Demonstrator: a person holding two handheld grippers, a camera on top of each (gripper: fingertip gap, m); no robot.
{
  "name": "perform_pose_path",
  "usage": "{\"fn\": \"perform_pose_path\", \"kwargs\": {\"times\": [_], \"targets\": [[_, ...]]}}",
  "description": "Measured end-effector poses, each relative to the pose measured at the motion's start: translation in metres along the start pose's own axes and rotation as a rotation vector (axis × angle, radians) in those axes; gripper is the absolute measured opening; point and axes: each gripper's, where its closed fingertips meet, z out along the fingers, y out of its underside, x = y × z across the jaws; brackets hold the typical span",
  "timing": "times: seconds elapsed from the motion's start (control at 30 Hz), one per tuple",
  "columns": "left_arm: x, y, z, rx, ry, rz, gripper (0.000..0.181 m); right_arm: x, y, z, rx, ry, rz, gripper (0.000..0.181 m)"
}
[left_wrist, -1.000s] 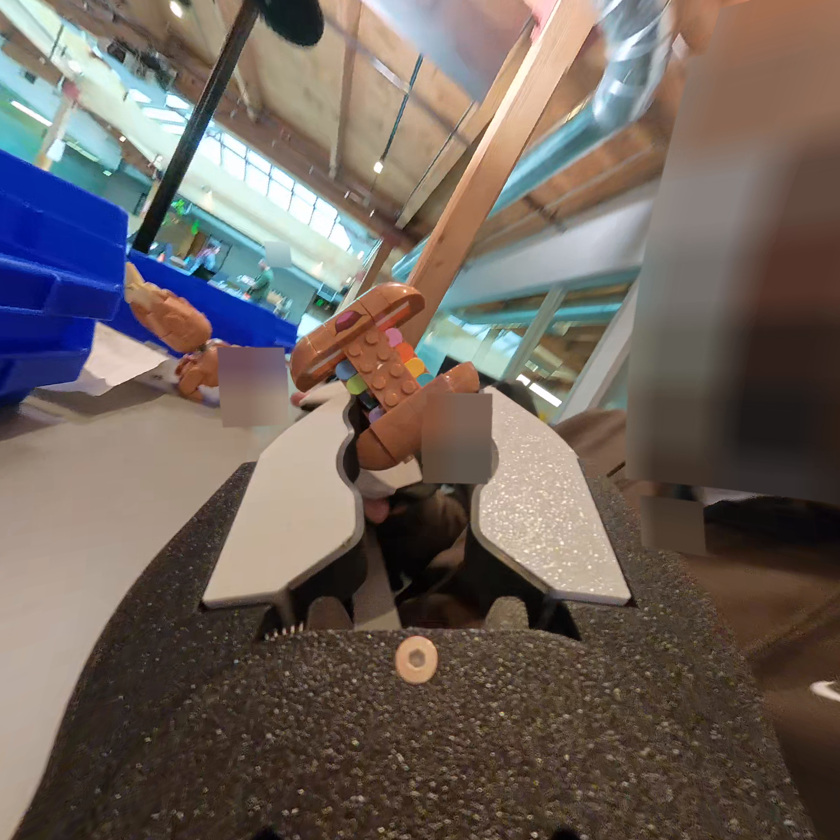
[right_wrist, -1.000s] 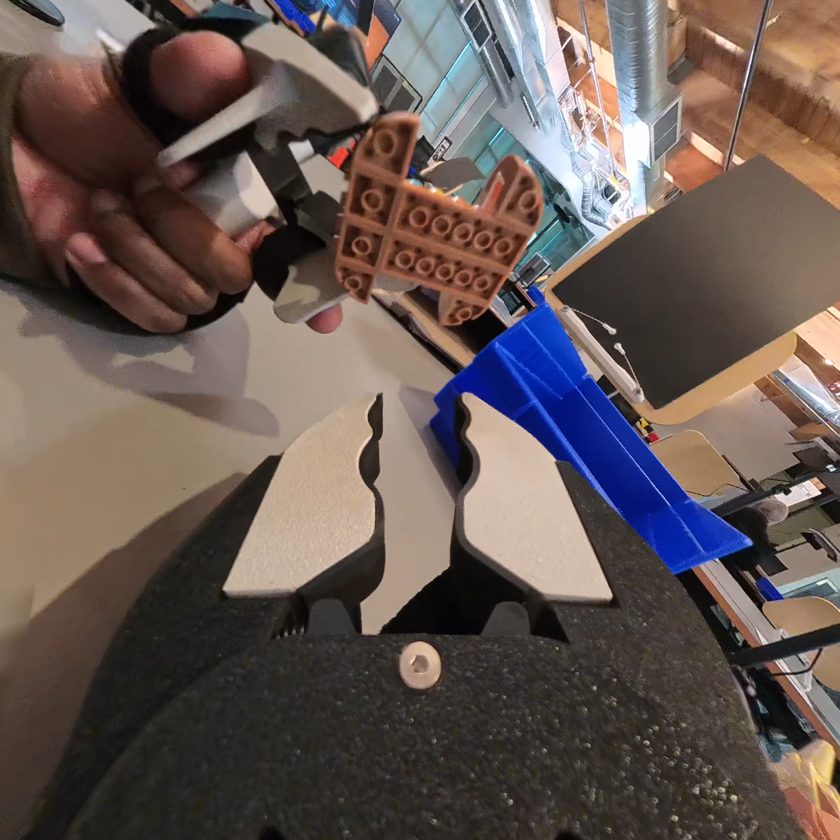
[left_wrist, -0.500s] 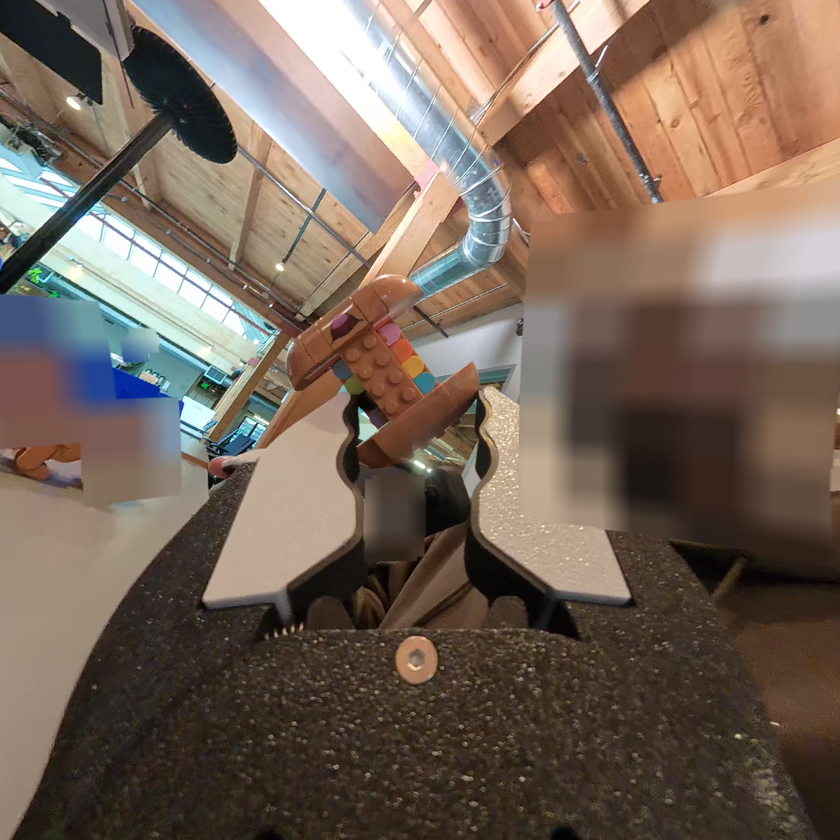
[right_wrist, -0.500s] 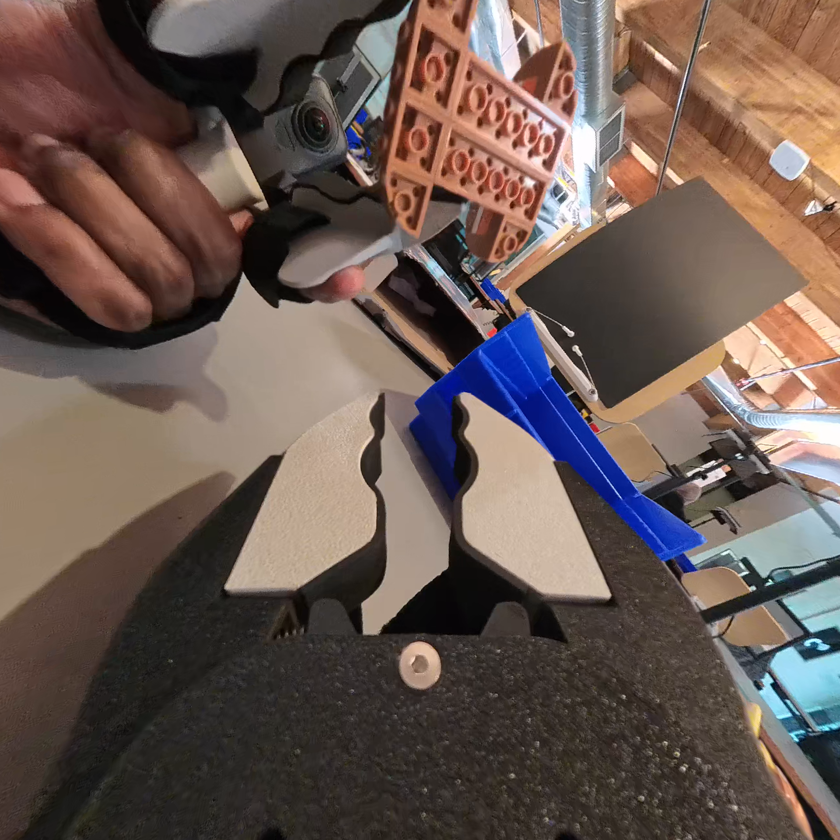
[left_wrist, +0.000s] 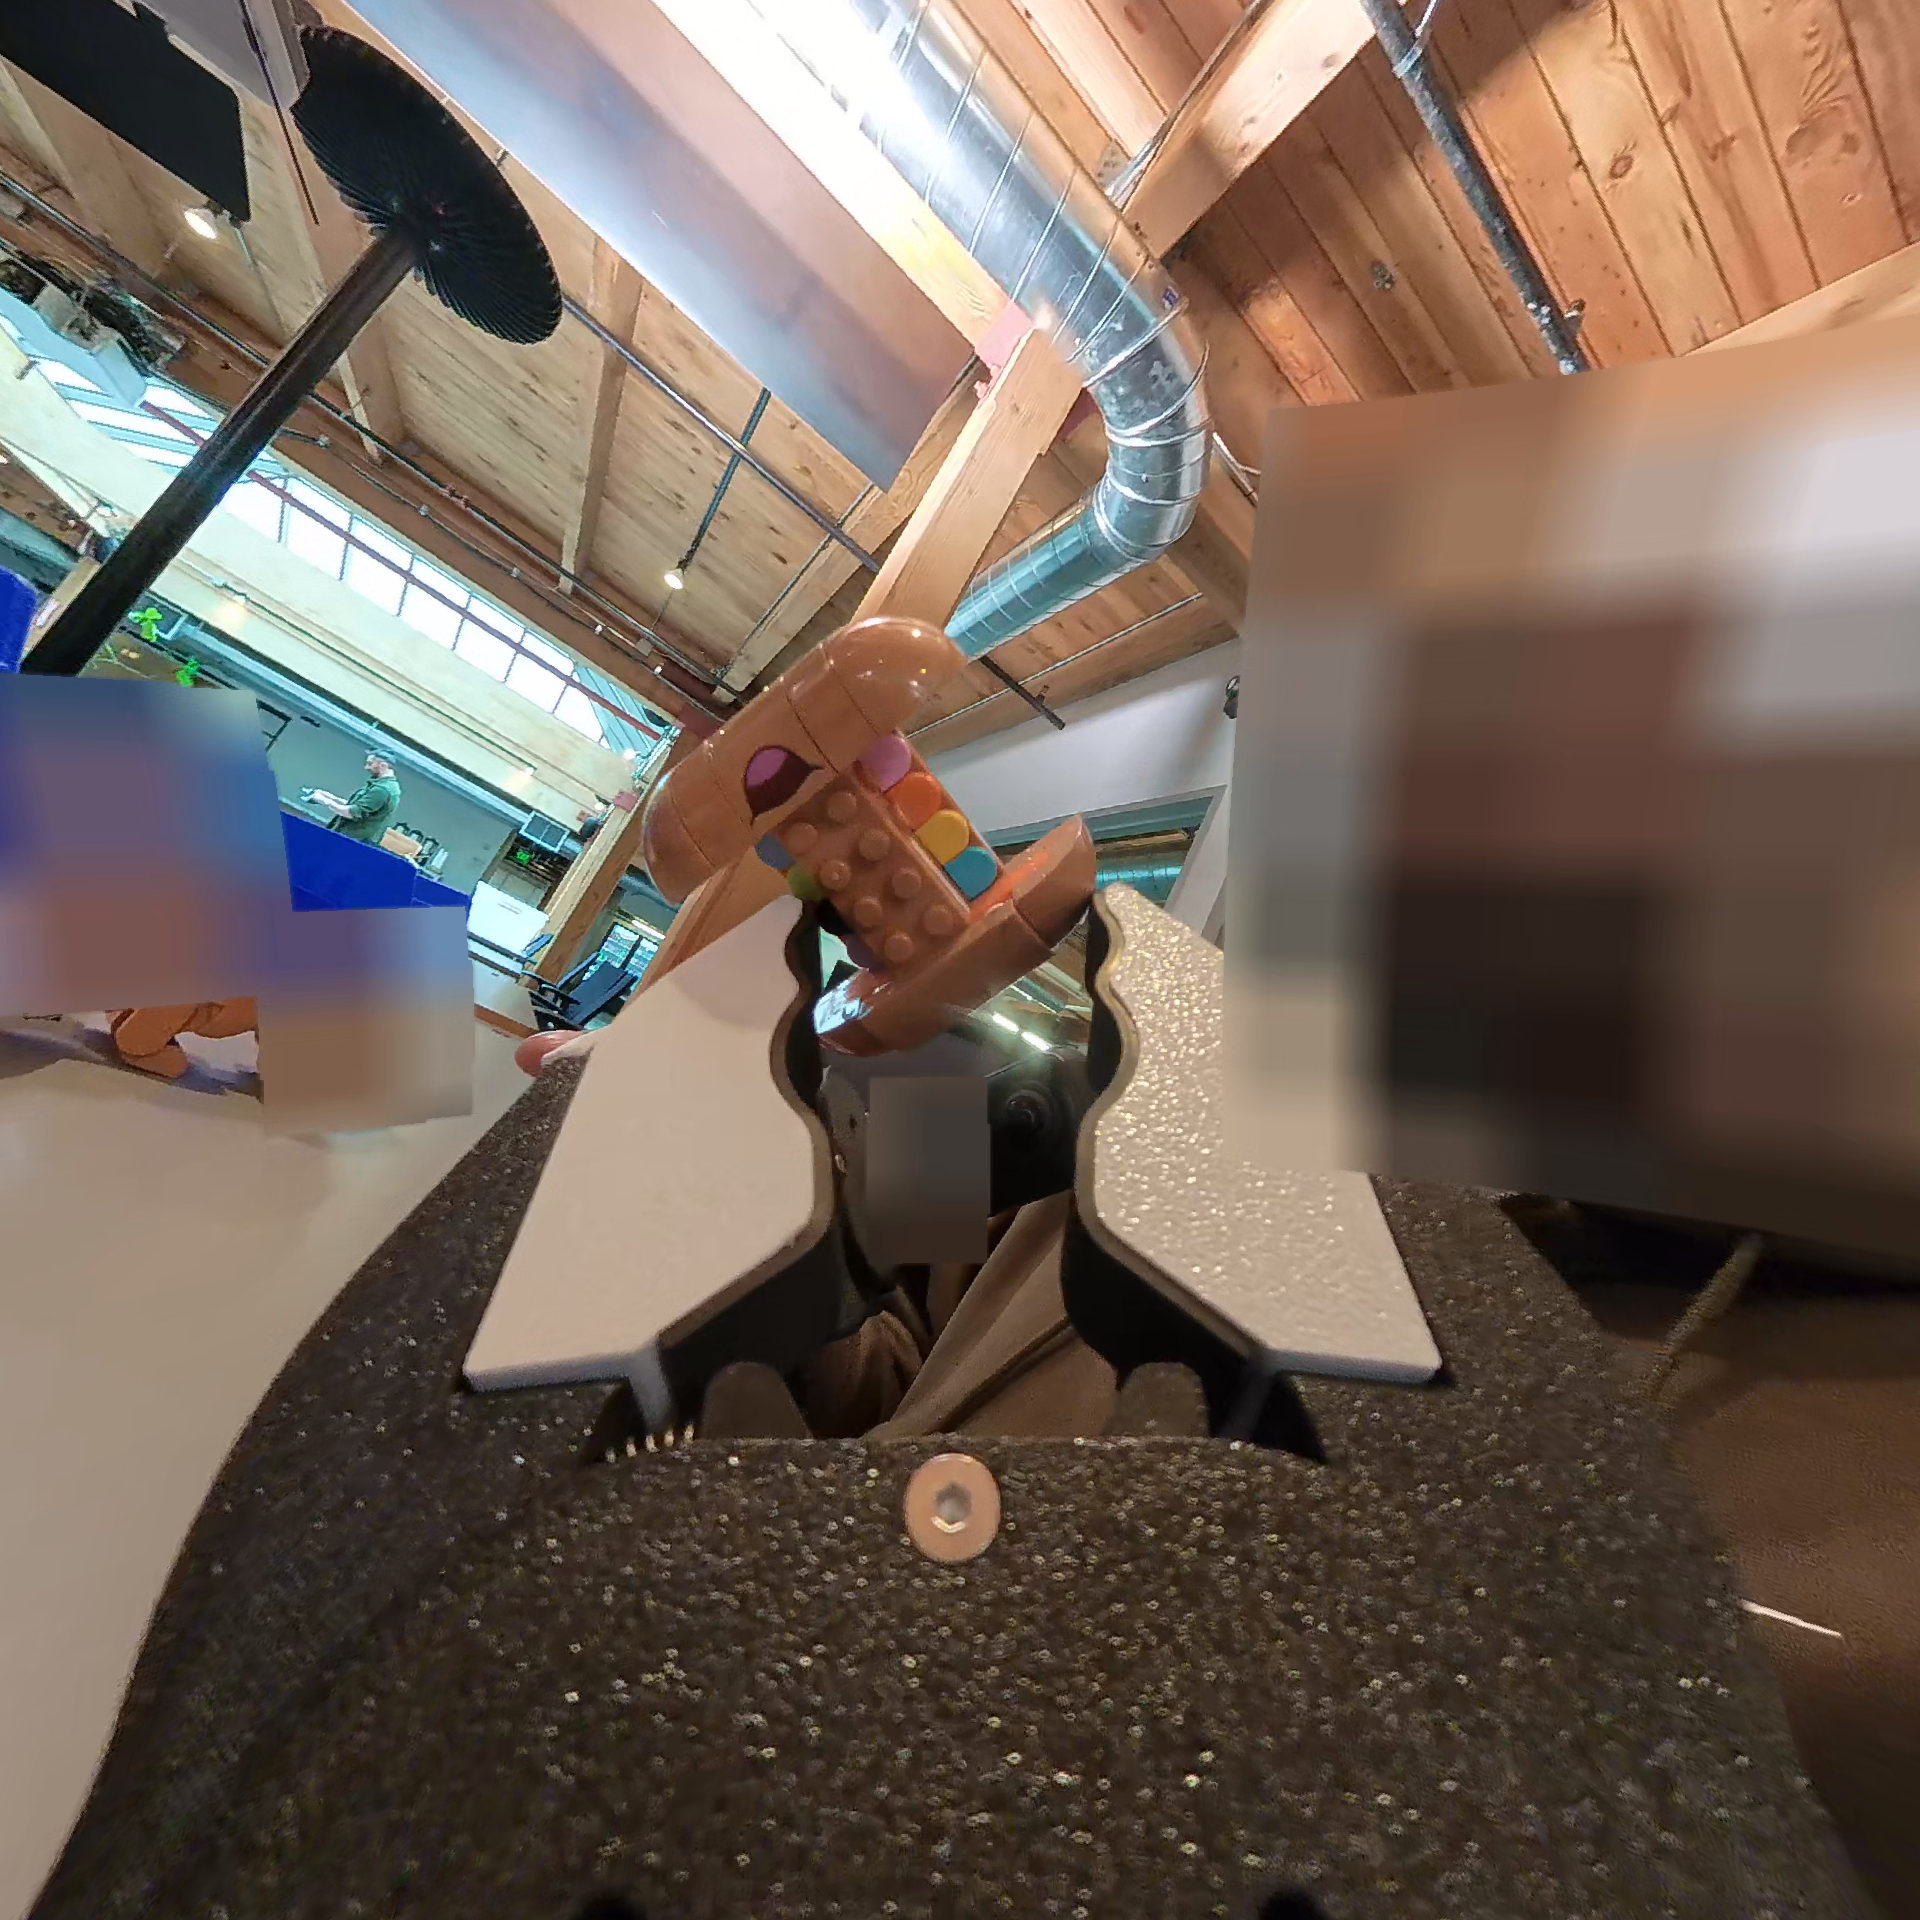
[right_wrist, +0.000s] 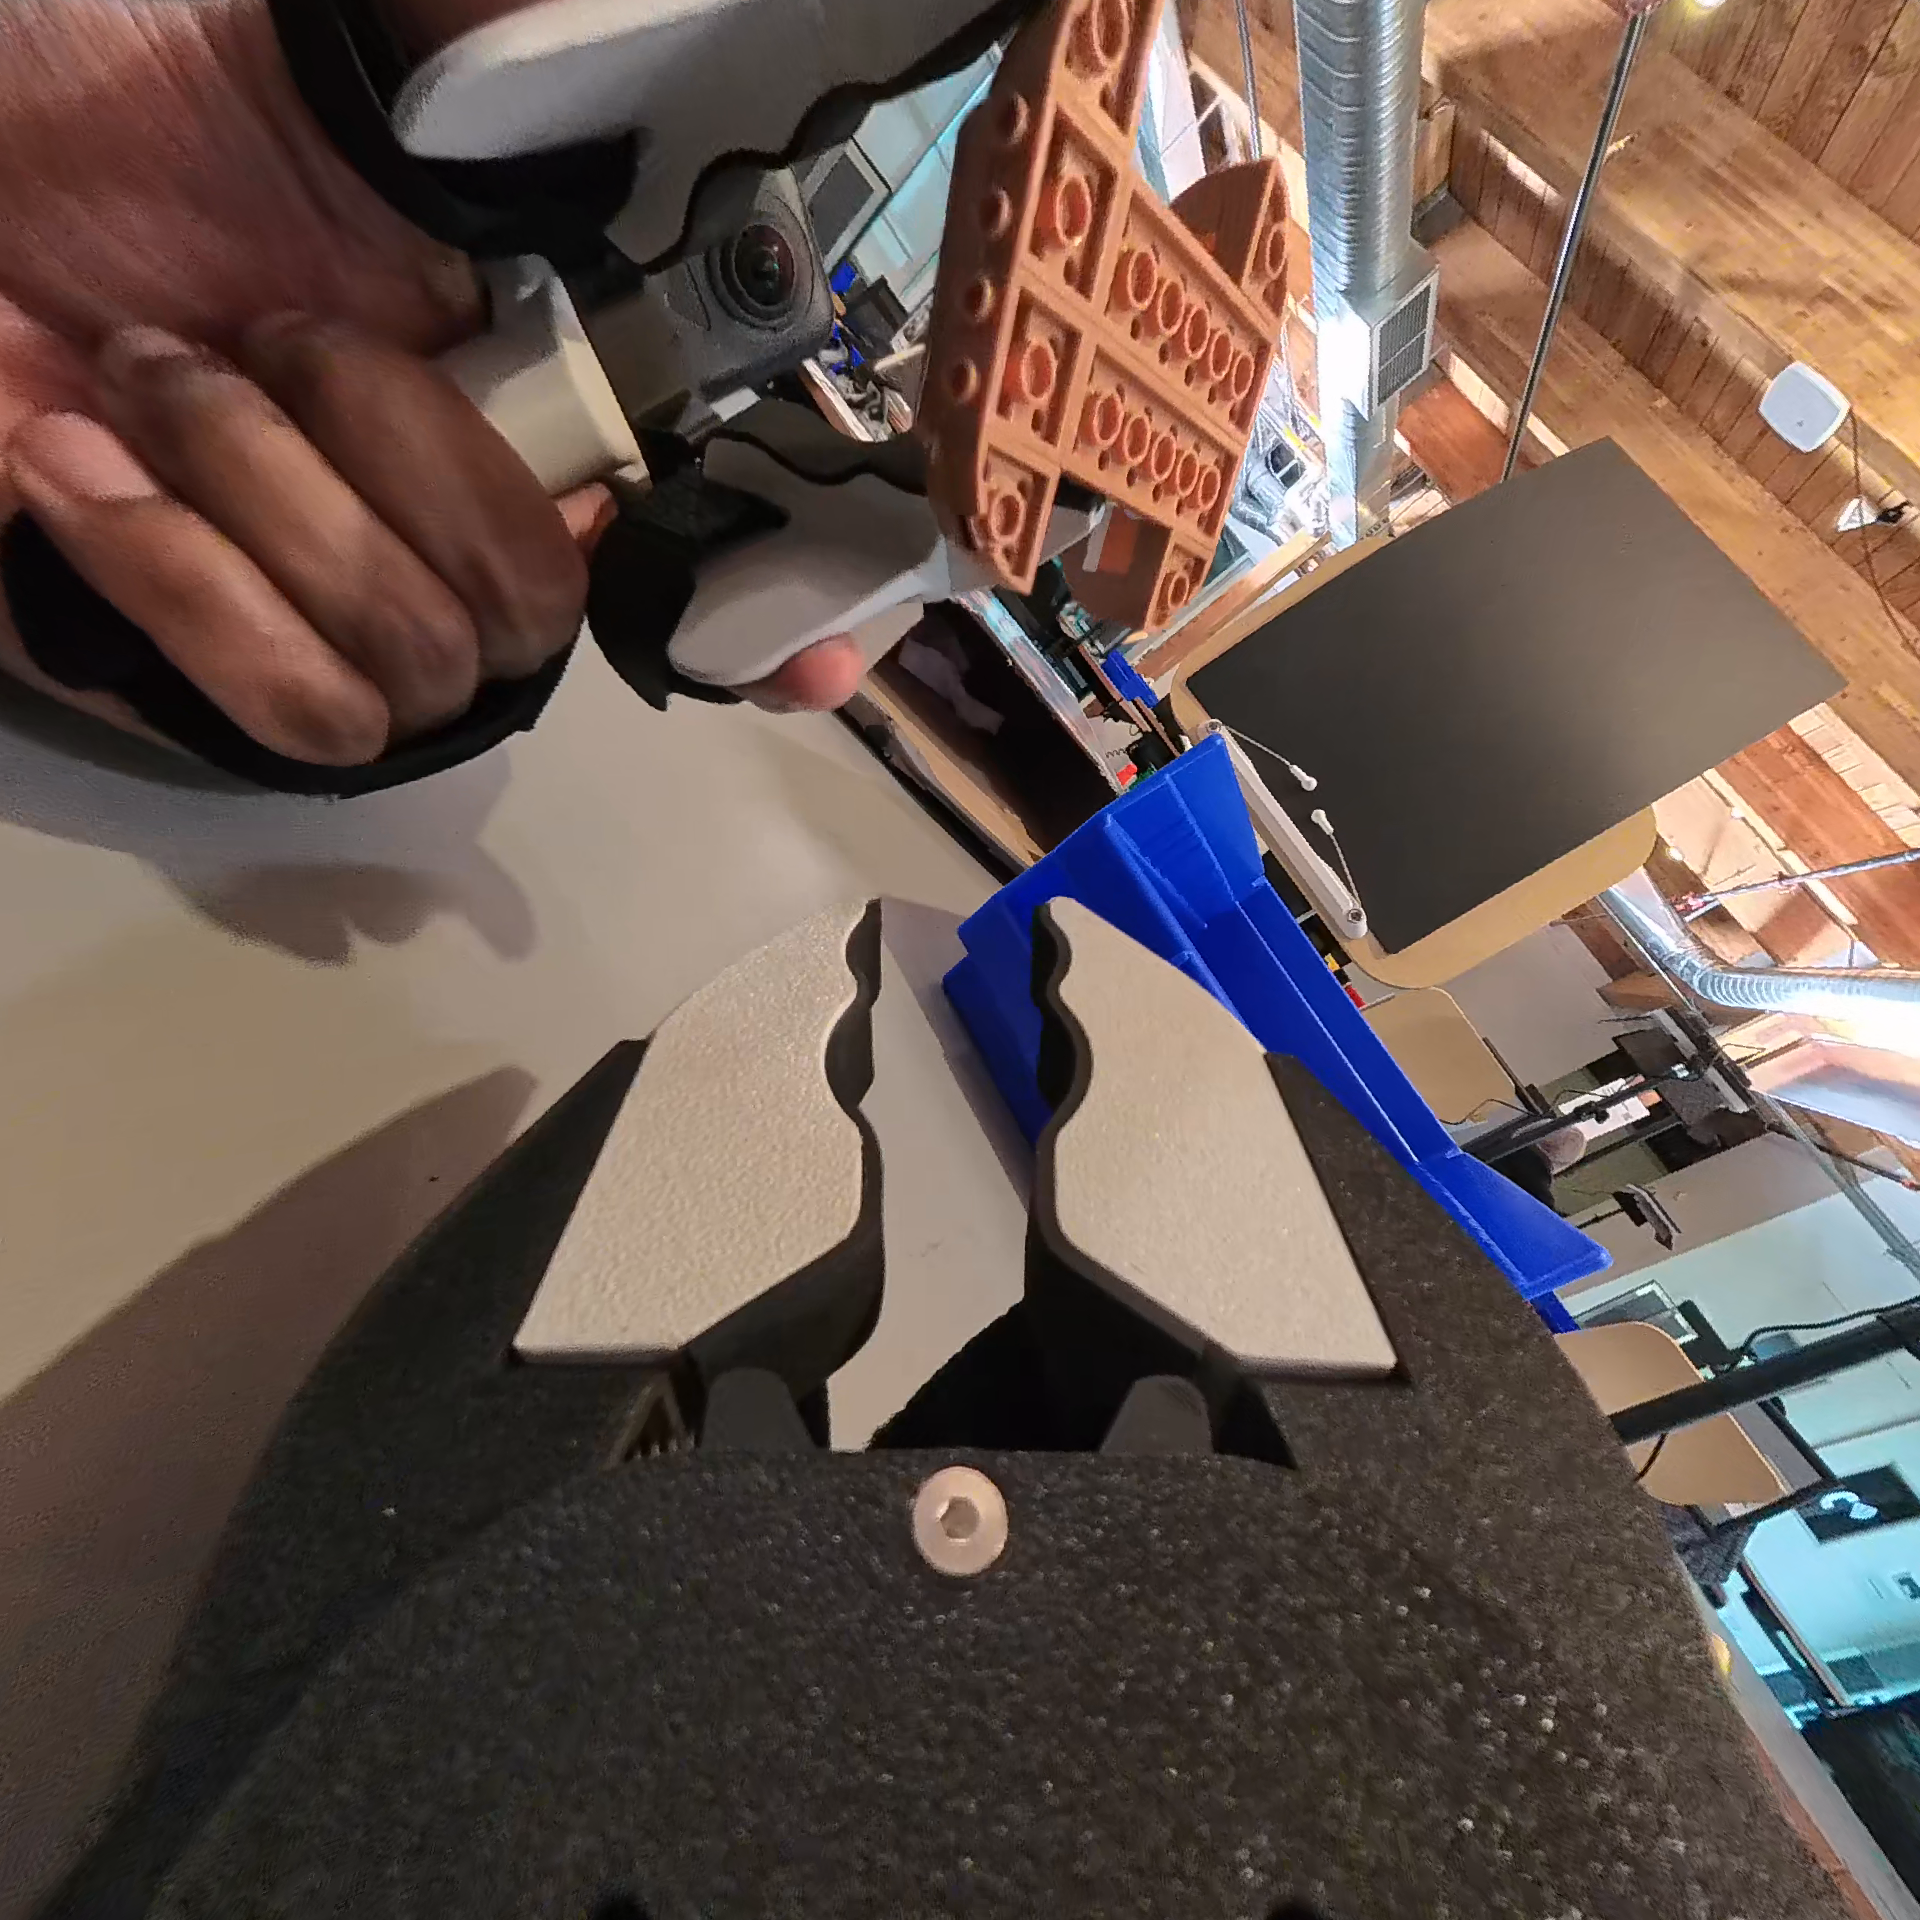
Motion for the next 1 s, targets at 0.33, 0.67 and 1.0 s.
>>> {"fn": "perform_pose_path", "kwargs": {"times": [0.33, 0.67, 1.0], "targets": [[-0.013, 0.007, 0.001, -0.066, -0.113, 0.062, 0.049, 0.007, -0.003, -0.003, 0.058, -0.053, 0.183, 0.028], [-0.049, 0.043, -0.001, -0.394, -0.431, 0.344, 0.049, 0.044, -0.014, -0.017, 0.271, -0.144, 0.538, 0.028], [-0.07, 0.083, -0.023, -0.79, -0.596, 0.453, 0.049, 0.01, -0.009, -0.011, 0.189, -0.285, 0.312, 0.019]]}}
